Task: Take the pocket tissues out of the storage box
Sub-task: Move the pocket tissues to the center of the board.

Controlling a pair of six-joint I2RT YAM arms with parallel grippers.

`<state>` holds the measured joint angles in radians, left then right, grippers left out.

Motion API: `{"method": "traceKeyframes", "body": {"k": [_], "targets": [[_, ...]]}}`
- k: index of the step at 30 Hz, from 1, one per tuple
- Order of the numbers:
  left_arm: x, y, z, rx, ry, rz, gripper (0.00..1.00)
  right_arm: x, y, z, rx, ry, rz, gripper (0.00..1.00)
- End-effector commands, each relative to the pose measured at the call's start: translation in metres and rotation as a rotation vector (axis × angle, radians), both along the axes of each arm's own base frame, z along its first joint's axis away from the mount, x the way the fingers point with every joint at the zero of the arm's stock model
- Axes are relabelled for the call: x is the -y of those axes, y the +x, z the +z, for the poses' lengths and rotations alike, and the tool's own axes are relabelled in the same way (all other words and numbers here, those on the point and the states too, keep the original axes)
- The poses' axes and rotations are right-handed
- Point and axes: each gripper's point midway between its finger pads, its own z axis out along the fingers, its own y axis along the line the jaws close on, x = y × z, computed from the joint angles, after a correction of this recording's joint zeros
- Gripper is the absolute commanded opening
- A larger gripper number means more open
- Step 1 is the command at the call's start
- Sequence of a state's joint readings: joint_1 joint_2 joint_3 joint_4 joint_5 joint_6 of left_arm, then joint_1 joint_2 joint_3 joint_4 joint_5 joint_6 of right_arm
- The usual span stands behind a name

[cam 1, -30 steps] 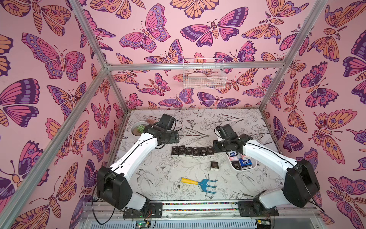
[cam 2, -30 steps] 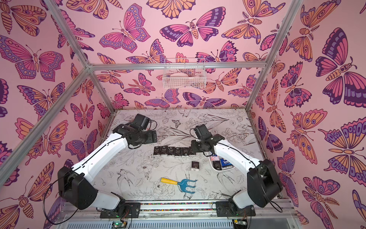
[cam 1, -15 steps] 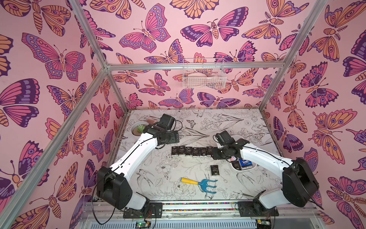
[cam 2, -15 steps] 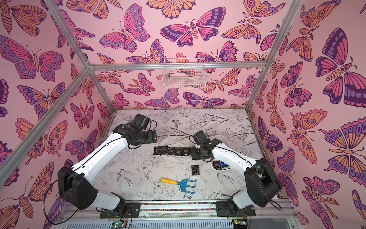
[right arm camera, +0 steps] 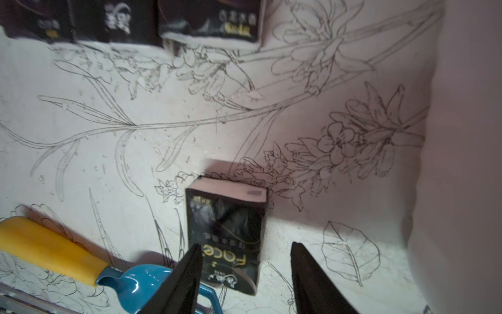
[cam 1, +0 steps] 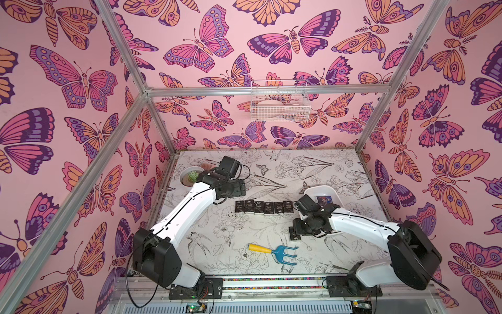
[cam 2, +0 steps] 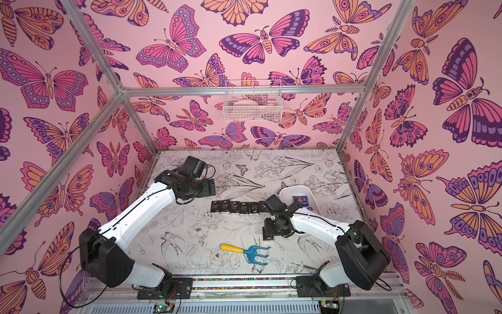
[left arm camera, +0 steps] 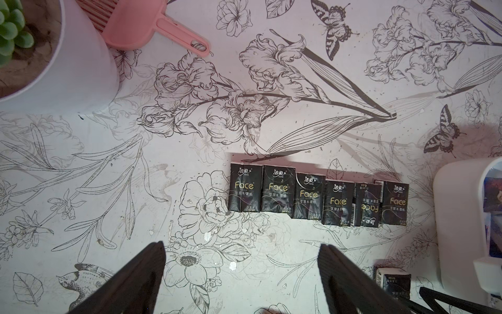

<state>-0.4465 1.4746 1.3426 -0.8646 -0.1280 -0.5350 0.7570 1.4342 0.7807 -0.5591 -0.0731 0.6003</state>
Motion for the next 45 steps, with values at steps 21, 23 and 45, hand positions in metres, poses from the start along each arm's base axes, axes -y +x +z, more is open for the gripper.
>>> {"method": "traceKeyframes", "body": {"k": [21,23,45], "targets": [[-0.015,0.003,-0.001,-0.001,0.049,0.022,0.95,-0.136,0.016,-0.028,-0.009,0.094,0.112,0.32],[-0.021,0.004,-0.002,-0.005,0.048,0.039,0.94,-0.158,0.014,-0.027,-0.004,0.119,0.115,0.32],[-0.067,-0.001,-0.004,-0.029,0.017,0.181,0.94,-0.252,0.04,-0.02,0.011,0.361,-0.114,0.3]]}}
